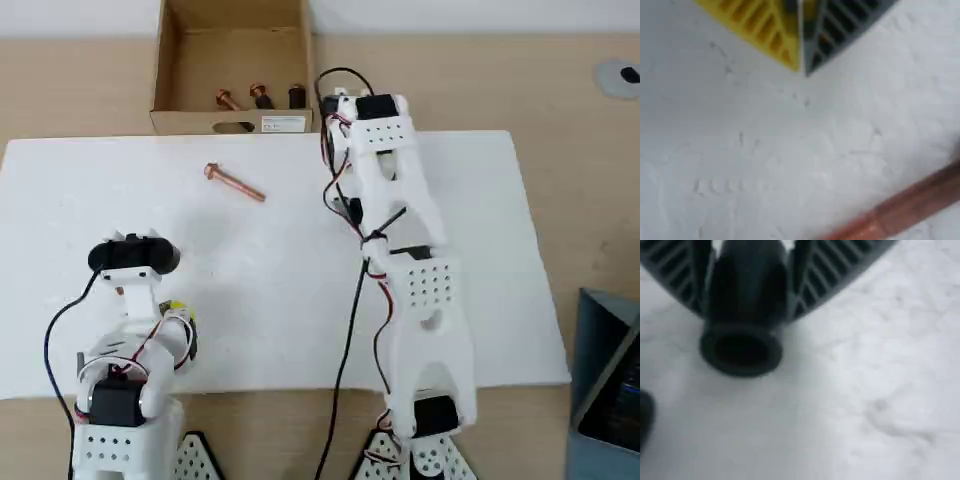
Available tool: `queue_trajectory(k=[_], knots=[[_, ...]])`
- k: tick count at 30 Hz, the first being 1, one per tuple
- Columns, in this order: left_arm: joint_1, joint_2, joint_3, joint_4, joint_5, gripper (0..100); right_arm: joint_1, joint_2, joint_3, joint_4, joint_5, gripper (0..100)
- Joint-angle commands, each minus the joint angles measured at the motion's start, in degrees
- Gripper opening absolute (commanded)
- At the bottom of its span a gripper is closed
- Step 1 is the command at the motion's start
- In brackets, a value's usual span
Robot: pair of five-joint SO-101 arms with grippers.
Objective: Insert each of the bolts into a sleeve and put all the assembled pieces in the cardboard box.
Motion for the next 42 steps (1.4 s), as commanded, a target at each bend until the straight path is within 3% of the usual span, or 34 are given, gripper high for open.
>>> queue_trajectory(k=[1, 9, 14, 28, 34, 42], knots=[[0.4, -0.3, -0.4, 0.2, -0.2, 0, -0.7, -3.5, -2.2, -1.8, 0.5, 1.0], [0.9, -0.3, -0.4, 0.2, -0.4, 0, -0.4, -13.8, -15.0, 4.7, 1.9, 0.9], [0.9, -0.3, -0.4, 0.2, -0.4, 0, 0.7, -25.0, -14.9, 4.7, 1.9, 0.9], [0.9, -0.3, -0.4, 0.0, -0.4, 0, 2.1, -57.3, 6.8, 4.7, 1.7, 0.9], [0.4, -0.3, -0.4, -0.3, -0.4, 0, 5.8, -71.8, 19.2, 4.7, 1.8, 0.9], [2.0, 0.1, -13.5, -2.6, -0.2, 0, 11.8, -91.5, 34.3, 4.2, 1.9, 0.9]])
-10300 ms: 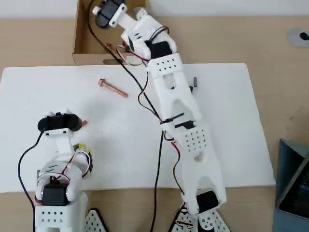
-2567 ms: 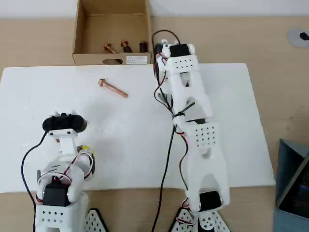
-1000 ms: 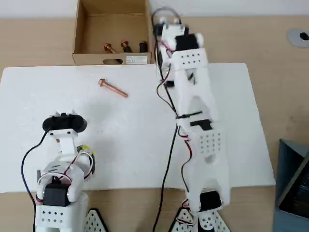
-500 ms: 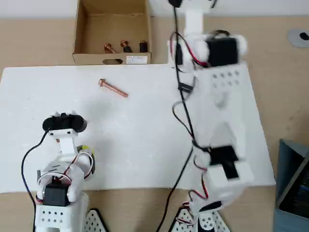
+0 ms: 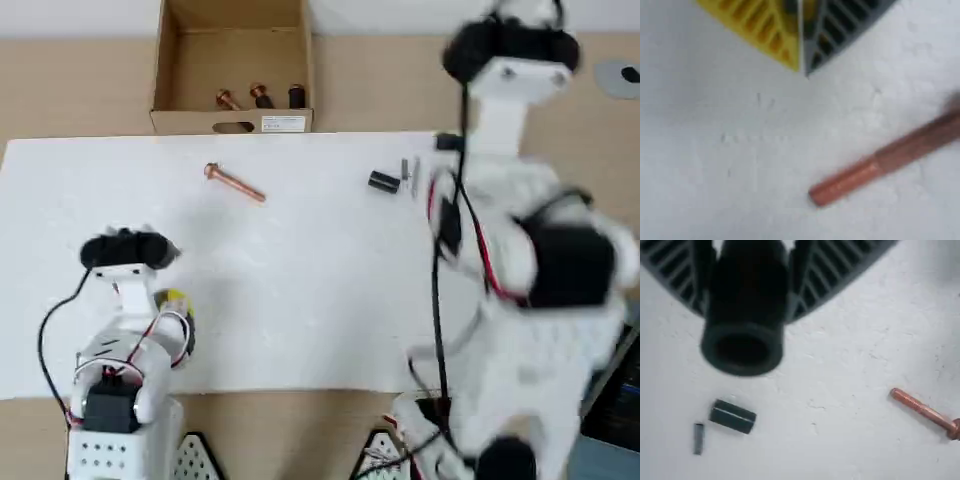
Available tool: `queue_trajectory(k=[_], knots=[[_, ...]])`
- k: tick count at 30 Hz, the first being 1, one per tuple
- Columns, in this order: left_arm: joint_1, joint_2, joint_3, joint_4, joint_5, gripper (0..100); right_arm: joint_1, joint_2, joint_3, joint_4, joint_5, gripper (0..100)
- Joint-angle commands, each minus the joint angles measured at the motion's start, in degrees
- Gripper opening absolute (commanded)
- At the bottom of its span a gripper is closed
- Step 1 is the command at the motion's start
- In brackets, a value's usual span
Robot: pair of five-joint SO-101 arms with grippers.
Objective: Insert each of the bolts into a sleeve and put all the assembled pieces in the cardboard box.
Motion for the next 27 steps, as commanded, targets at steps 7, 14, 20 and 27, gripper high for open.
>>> queue_trajectory(k=[7, 14, 20, 27], knots=[[4.1, 8.0, -19.5, -0.5, 0.0, 0, 6.9, -20.2, 22.7, -3.6, 0.4, 0.9], [4.0, 34.9, -39.6, -0.5, 4.7, 0, 7.4, -31.5, 39.6, -11.0, 0.4, 0.9], [3.7, 58.8, -54.9, -0.5, 10.9, 0, 7.4, -37.8, 47.8, -14.0, 0.4, 0.9], [3.9, 81.8, -69.8, -0.9, 20.3, 0, 7.5, -43.4, 52.9, -14.3, -1.1, 0.9]])
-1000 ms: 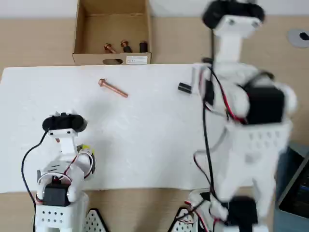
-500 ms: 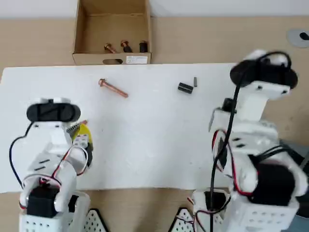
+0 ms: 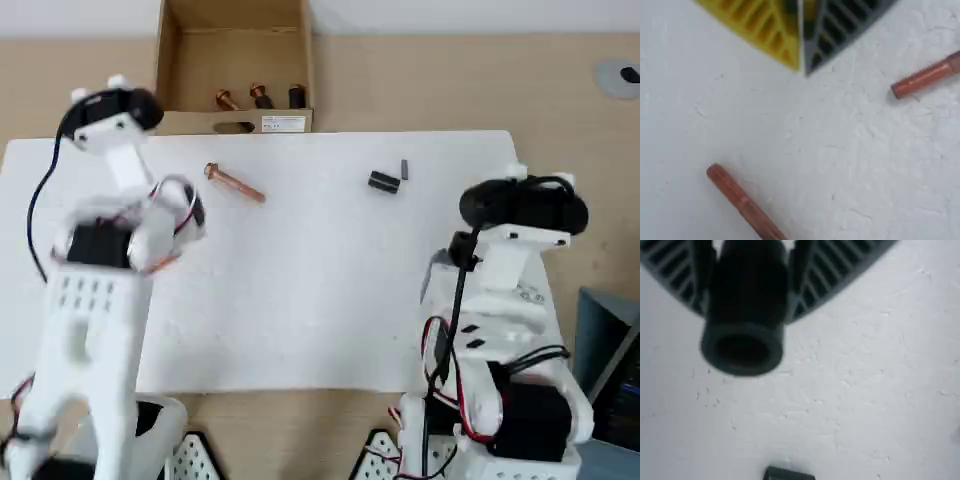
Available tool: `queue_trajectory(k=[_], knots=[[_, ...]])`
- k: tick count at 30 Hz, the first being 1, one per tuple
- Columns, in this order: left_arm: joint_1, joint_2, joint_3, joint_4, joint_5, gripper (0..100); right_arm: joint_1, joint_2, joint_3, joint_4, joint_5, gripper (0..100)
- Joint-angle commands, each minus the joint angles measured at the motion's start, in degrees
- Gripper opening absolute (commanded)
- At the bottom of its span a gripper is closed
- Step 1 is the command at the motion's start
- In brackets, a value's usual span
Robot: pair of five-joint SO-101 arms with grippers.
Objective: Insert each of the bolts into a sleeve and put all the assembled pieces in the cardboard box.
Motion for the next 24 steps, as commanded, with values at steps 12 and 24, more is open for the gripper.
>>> queue_trajectory(k=[12, 24], knots=[[-1.3, 37.8, -30.6, -0.4, 14.6, 12, 0.9, -8.0, 6.1, -1.6, -2.1, 0.9], [-1.6, 56.2, -49.7, 6.0, 15.8, 20, 0.9, -8.7, 6.5, -1.1, -2.1, 0.9]])
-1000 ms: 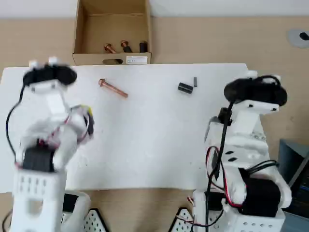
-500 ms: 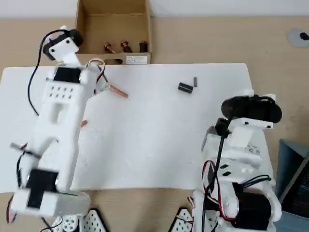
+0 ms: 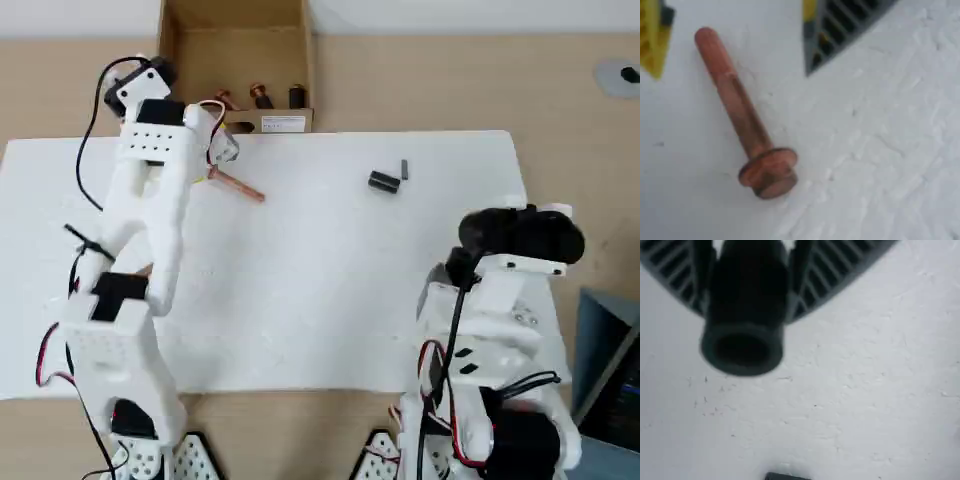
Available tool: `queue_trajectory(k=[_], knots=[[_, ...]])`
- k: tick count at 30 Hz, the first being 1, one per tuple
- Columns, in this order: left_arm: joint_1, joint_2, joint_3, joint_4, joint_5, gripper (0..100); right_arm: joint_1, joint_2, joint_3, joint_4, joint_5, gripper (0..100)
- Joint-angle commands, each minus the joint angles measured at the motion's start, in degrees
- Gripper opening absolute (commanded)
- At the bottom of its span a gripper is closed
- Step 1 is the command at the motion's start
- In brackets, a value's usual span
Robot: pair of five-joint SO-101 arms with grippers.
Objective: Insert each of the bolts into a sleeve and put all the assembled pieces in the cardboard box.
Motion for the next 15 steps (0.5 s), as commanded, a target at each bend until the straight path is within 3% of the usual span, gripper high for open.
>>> queue_trajectory(k=[1, 15], knots=[[-0.3, 3.2, -7.2, 0.5, 0.4, 20, 0.9, -0.6, 0.0, -1.1, -0.5, 0.9], [-0.4, 17.1, -18.0, 2.6, 0.4, 20, 0.9, -0.6, 0.0, -1.1, -0.5, 0.9]])
